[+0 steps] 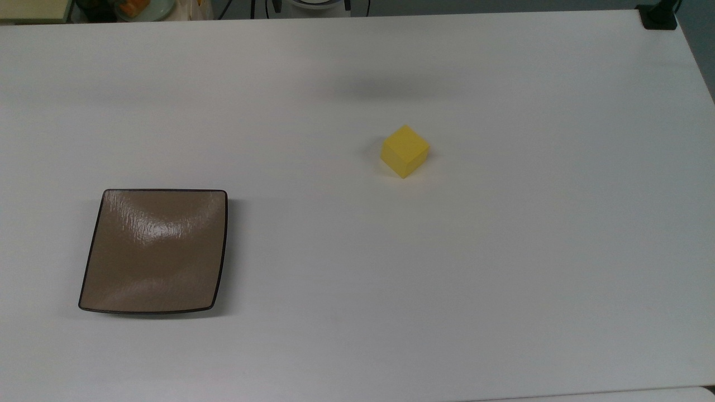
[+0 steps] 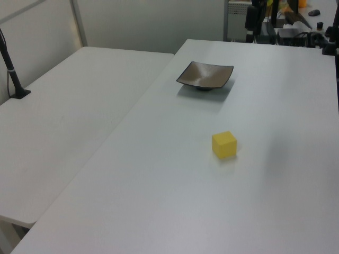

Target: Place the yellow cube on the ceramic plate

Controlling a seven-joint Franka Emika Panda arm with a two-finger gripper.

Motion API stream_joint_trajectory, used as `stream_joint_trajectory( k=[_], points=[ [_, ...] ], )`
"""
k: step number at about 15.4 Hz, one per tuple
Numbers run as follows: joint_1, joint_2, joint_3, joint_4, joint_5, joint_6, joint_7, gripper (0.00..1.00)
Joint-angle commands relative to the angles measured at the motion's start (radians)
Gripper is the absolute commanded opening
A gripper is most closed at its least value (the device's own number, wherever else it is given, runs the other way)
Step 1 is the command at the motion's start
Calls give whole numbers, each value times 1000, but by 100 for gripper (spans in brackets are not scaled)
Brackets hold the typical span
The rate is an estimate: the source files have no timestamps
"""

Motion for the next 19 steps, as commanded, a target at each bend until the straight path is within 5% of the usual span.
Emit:
stream_joint_trajectory(
  k=[1, 12, 19],
  points=[
    [-1, -4, 4, -14, 22, 5, 5, 100],
    [4, 6, 37, -16, 15, 7, -32, 100],
    [2, 55, 115, -8, 1, 7, -518, 100]
  ],
)
